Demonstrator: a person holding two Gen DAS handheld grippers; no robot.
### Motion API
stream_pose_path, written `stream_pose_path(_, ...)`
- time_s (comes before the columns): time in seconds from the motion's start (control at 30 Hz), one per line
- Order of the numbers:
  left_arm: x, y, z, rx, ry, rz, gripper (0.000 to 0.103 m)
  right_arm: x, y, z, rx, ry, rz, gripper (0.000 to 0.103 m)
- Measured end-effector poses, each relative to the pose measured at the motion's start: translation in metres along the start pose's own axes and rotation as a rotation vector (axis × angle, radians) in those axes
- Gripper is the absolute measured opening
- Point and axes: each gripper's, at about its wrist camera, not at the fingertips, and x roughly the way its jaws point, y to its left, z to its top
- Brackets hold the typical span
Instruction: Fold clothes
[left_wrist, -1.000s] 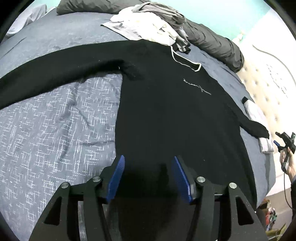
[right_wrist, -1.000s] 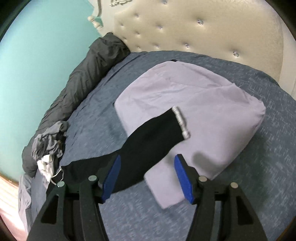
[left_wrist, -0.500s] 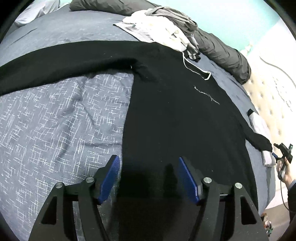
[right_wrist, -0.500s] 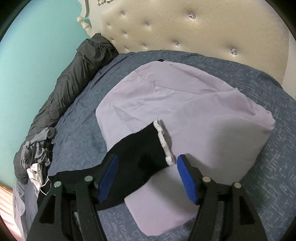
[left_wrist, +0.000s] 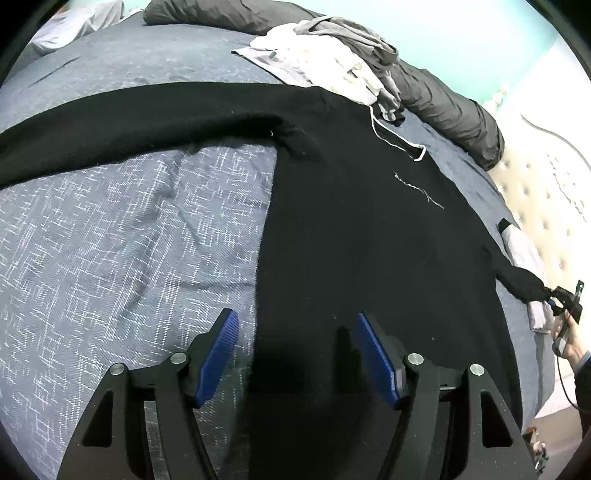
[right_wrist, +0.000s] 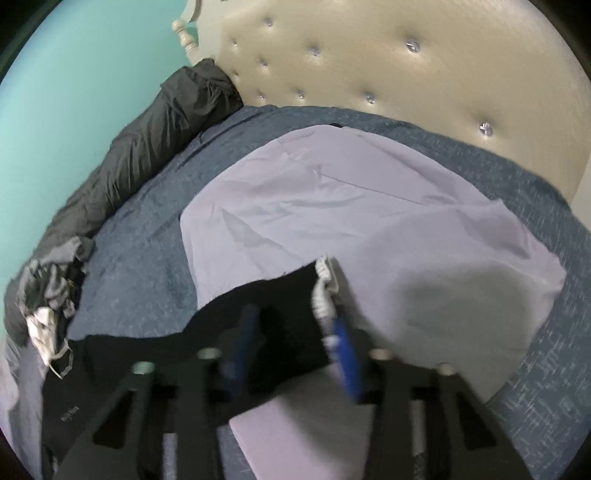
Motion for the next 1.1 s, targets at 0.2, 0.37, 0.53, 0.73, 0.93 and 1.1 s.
stream_pose_path(0.2,-0.004,0.003,-0.001,-0.011,-0.007,-0.005,0.07,-0.016,0.013,0.0,-0.054,-0.039,0.01,0.012)
stream_pose_path(0.37,-0.009,-0.002,-0.002,0.004,-0.013,-0.012,0.07,-0.041,0.041,0.004,-0.107,-0.071,0.086,0.011)
stream_pose_path(0.53,-0.013,-0.008,-0.004,0.022,-0.007,-0.02,0.07,-0.068,0.09,0.001,-0.173,-0.076,0.185,0.01)
stream_pose_path(0.73,-0.017,-0.016,-0.01,0.057,-0.005,-0.02,0.072,-0.099,0.16,-0.014,-0.252,-0.063,0.312,0.01)
stream_pose_path(0.93,-0.022,-0.014,-0.017,0.065,-0.008,-0.033,0.073,-0.131,0.231,-0.04,-0.33,-0.049,0.429,0.01)
stream_pose_path(1.1,-0.03,-0.01,-0.019,0.067,-0.021,-0.04,0.073,-0.157,0.288,-0.061,-0.399,-0.029,0.517,0.009)
